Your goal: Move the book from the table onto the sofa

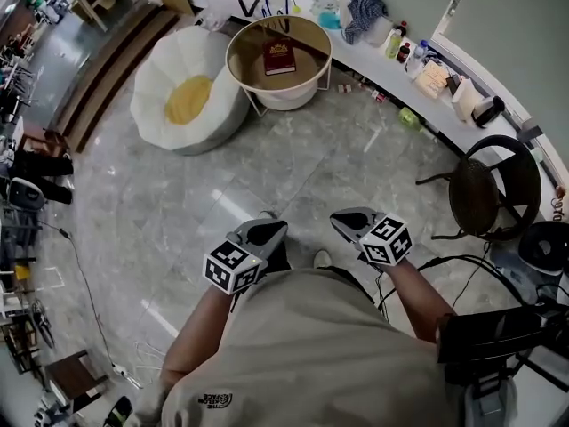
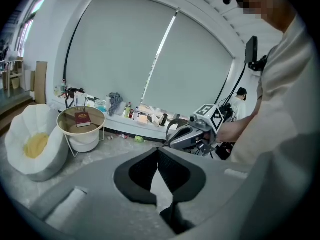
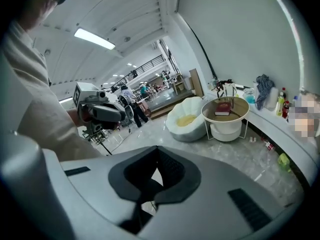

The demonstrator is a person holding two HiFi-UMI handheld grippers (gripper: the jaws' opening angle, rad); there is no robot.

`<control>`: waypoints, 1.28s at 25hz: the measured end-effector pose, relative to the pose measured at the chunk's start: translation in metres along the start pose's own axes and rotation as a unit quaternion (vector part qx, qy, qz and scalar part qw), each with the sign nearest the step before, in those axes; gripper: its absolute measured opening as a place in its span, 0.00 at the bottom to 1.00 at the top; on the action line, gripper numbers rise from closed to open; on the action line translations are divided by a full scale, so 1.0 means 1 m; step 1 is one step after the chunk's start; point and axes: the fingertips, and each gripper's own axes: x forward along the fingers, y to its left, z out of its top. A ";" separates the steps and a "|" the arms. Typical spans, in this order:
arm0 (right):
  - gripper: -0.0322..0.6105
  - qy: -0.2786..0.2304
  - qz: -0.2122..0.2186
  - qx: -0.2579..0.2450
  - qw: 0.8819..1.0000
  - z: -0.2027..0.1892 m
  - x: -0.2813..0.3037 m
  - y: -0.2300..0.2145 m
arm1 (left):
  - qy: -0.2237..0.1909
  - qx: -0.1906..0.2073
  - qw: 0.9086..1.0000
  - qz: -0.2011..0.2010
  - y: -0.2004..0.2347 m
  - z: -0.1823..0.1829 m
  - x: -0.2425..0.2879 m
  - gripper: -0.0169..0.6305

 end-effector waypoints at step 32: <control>0.19 -0.036 -0.125 0.143 0.981 0.252 0.263 -0.234 | -0.038 -0.090 0.994 -0.042 0.425 0.109 -0.006 0.04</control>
